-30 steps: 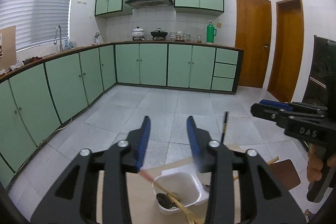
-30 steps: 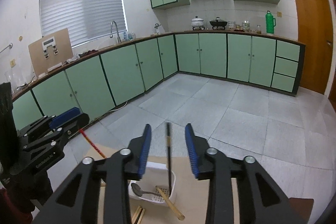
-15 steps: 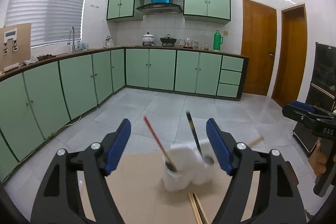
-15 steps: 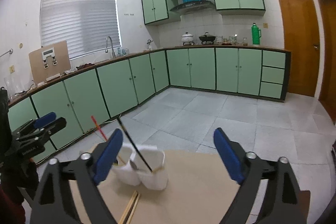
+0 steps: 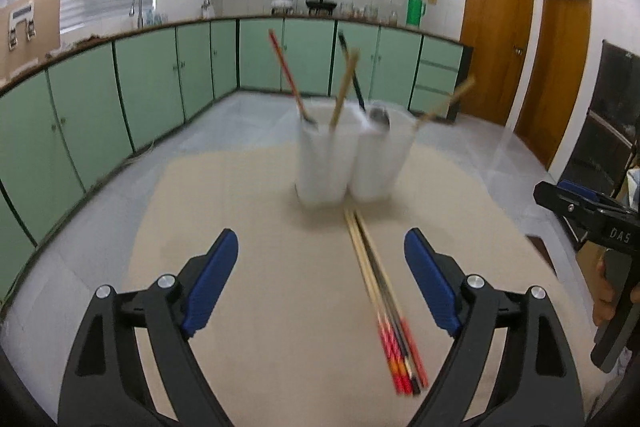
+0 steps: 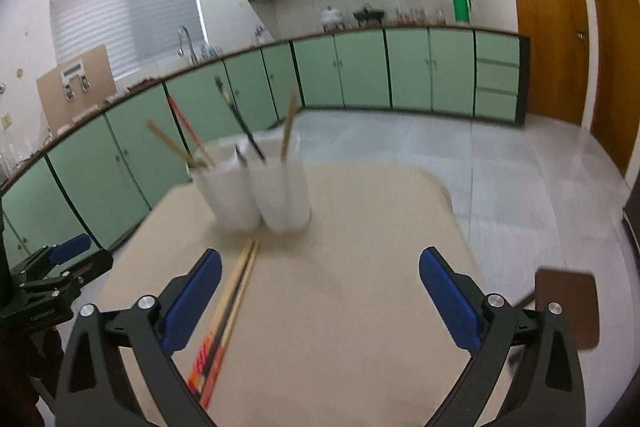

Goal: Organize utensils
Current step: 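Withdraw both open grippers from the holder back over the remaining chopsticks, then grasp a red-patterned chopstick by its tip with the right gripper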

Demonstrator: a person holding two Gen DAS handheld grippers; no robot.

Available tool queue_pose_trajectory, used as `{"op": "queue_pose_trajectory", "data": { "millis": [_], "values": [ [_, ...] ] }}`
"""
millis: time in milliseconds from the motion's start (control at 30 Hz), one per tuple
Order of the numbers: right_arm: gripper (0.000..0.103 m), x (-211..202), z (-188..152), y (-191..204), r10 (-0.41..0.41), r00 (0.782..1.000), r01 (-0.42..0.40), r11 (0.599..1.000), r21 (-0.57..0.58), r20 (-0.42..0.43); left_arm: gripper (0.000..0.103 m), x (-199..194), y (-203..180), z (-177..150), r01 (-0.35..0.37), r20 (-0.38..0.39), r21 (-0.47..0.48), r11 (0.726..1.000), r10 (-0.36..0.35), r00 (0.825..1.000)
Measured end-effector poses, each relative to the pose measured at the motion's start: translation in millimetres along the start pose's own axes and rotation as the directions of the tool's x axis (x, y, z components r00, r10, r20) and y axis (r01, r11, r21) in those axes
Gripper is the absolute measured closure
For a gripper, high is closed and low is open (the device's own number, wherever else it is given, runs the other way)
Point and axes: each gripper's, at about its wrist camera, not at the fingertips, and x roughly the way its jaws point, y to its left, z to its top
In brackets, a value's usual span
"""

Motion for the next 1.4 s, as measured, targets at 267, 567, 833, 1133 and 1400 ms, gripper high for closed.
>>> {"op": "queue_pose_trajectory", "data": {
  "millis": [267,567,833,1133,1400],
  "values": [
    [0.006,10.9,-60.6,17.3,-0.038,0.994,0.033,0.998,-0.046,-0.101,0.020,13.8,3.2,-54.9,-0.018,-0.112,0.010,1.000,0.019,0.993],
    [0.006,21.7,-100.9,44.8,-0.005,0.979,-0.010,0.997,-0.078,-0.202,0.020,21.9,13.8,-91.7,-0.037,-0.216,0.013,0.999,0.039,0.976],
    [0.014,29.9,-116.3,67.3,-0.020,0.964,-0.017,0.990,-0.137,-0.265,0.020,20.7,21.9,-99.0,-0.043,-0.241,-0.008,0.999,0.040,0.970],
    [0.025,30.3,-121.4,83.1,-0.004,0.956,-0.048,0.985,-0.168,-0.295,0.020,22.0,17.8,-98.1,-0.036,-0.245,-0.008,0.999,0.033,0.969],
    [0.030,30.6,-124.0,93.9,-0.013,0.954,-0.046,0.981,-0.191,-0.300,0.020,24.0,20.2,-98.1,-0.042,-0.252,-0.023,0.999,0.035,0.967]
  ]
}}
